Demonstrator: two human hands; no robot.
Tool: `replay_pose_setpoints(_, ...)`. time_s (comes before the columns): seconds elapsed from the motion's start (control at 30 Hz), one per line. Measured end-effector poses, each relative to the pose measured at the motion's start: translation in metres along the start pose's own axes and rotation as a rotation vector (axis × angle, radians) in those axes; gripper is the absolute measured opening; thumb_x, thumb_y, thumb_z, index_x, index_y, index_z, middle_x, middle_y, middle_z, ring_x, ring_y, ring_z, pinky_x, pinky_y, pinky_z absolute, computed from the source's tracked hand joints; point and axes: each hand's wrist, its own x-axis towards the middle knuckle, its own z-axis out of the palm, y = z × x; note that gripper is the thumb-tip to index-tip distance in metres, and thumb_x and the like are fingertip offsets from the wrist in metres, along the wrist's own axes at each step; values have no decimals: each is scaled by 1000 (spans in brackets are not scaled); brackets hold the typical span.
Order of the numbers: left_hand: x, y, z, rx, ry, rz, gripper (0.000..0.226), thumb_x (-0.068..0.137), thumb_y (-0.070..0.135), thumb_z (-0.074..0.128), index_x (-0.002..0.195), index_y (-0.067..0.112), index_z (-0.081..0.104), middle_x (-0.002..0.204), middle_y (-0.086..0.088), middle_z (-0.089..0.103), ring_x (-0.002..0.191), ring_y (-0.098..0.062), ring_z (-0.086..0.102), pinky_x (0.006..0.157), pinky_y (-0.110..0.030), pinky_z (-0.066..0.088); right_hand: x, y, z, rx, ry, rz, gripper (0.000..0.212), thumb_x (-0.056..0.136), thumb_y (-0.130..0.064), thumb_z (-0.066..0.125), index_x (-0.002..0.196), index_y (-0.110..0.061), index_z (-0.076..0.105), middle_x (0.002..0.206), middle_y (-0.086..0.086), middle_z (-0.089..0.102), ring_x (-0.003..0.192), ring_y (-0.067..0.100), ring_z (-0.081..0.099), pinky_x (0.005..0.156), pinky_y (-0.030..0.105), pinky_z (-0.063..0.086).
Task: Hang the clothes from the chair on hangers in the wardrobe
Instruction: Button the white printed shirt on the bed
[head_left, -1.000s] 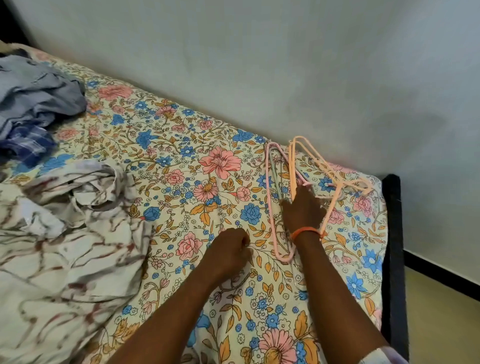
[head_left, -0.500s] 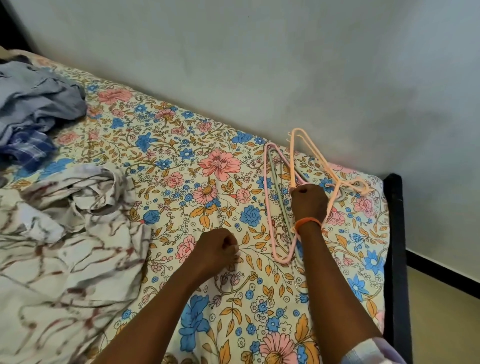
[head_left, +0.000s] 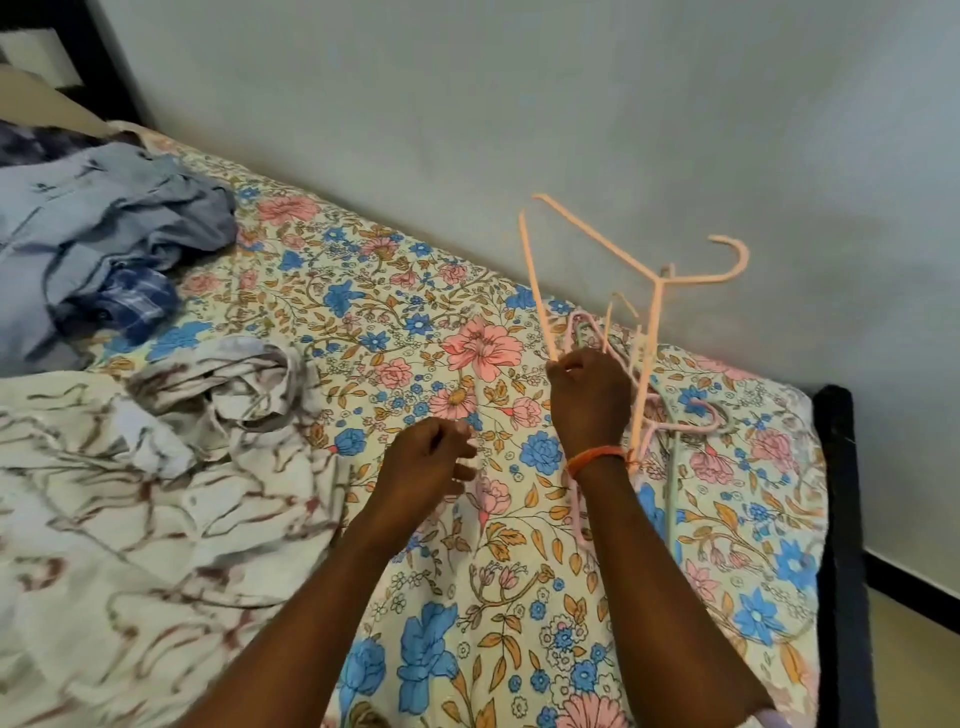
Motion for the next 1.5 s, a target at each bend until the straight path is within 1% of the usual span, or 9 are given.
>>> replay_pose_setpoints(0.37,0,-18,-17,5,-14,-154,20,102,29,52,104,13,65,98,-6,73,76,-19,71,68,-36,58,7,21,20,132,-102,83,12,91,-18,69,85,-9,73,86,11,73,81,31,67,75,39,54)
replay_pose_setpoints(0.5,1,-32,8,58,-110,-171,16,100,24,56,98,11,66,89,-9,76,70,-18,69,63,-31,54,21,39,-2,174,-30,166,15,93,-10,63,92,-1,75,93,16,73,86,27,65,70,21,37)
replay_pose_setpoints(0.6,3,-35,24,262,-191,-81,14,97,28,61,94,16,67,89,-3,74,81,-21,72,68,-33,56,33,53,-17,201,19,209,14,91,-8,65,91,-1,77,91,17,74,80,22,61,69,20,39)
replay_pose_setpoints(0.73,6,-37,30,273,-203,-39,12,96,24,61,90,17,68,88,-2,73,77,-21,71,58,-26,50,40,71,-27,202,94,242,12,91,-12,66,89,-5,76,89,15,73,81,25,64,81,39,54)
replay_pose_setpoints(0.9,11,-38,39,328,-157,25,13,98,21,57,88,20,66,83,4,71,72,-11,67,62,-21,47,35,82,-22,179,54,265,13,94,-13,63,88,-10,73,95,10,73,80,20,61,71,24,43)
replay_pose_setpoints(1.07,13,-34,66,599,-179,315,22,101,21,51,122,24,57,118,9,51,93,-4,58,84,-19,47,23,84,-17,134,-12,260,16,95,-18,62,82,-12,69,80,-2,66,75,16,59,58,19,36)
replay_pose_setpoints(1.2,28,-29,107,840,-262,518,40,98,20,55,137,28,48,130,2,43,91,-17,59,69,-34,52,5,87,-11,83,-29,223,15,93,-23,66,83,-13,70,80,-1,69,73,16,61,66,26,45)
replay_pose_setpoints(1.33,37,-31,133,1016,-250,516,24,97,21,54,119,16,62,118,-4,47,80,-20,57,67,-37,54,-7,90,-12,84,-18,199,12,92,-22,67,85,-13,69,78,-2,66,72,15,61,63,24,39)
replay_pose_setpoints(1.5,46,-37,141,923,-254,503,11,90,13,62,100,10,67,101,-3,44,71,-18,50,66,-36,51,-10,89,-14,67,-17,185,11,90,-25,69,85,-15,67,81,1,68,75,17,62,69,27,46)
